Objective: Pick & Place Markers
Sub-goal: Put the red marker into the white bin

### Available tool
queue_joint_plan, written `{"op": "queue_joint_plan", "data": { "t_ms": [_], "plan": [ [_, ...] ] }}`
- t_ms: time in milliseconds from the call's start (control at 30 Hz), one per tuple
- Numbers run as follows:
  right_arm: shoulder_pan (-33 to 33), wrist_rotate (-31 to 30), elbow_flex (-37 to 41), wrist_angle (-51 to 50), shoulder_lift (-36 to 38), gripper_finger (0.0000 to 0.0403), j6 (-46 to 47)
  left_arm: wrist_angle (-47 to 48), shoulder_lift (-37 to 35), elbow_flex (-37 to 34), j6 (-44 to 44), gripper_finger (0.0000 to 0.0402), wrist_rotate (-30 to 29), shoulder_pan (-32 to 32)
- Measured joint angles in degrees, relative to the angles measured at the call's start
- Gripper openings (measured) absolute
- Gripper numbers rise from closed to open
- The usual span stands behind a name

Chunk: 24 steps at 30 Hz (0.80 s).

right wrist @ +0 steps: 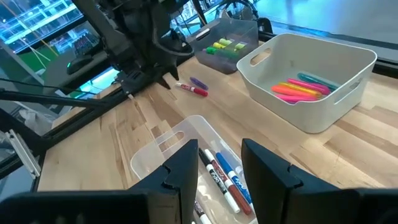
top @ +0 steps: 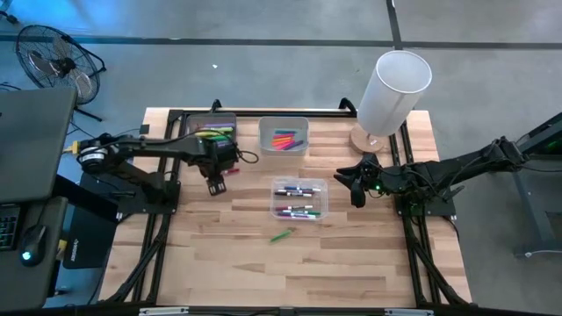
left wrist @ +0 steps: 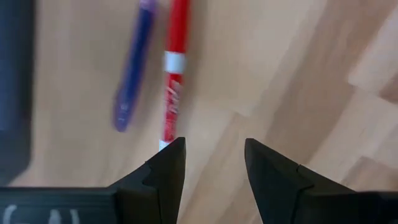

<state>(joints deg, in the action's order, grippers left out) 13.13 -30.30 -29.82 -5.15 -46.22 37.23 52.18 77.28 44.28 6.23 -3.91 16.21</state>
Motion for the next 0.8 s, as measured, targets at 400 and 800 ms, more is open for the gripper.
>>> {"op": "queue_joint_plan", "data": {
  "t_ms": [400,800],
  "plan": [
    [0.0,-2.6,0.0,-0.2,0.0,0.0113,-0.2,-0.9,1.5,0.0,-3.8,0.0160,0.6,6.5],
    [0.0,-3.9,0.0,-0.2,0.0,0.0113,4.7,-1.5,6.7,0.0,-3.9,0.0160,2.0,6.3]
  ]
}}
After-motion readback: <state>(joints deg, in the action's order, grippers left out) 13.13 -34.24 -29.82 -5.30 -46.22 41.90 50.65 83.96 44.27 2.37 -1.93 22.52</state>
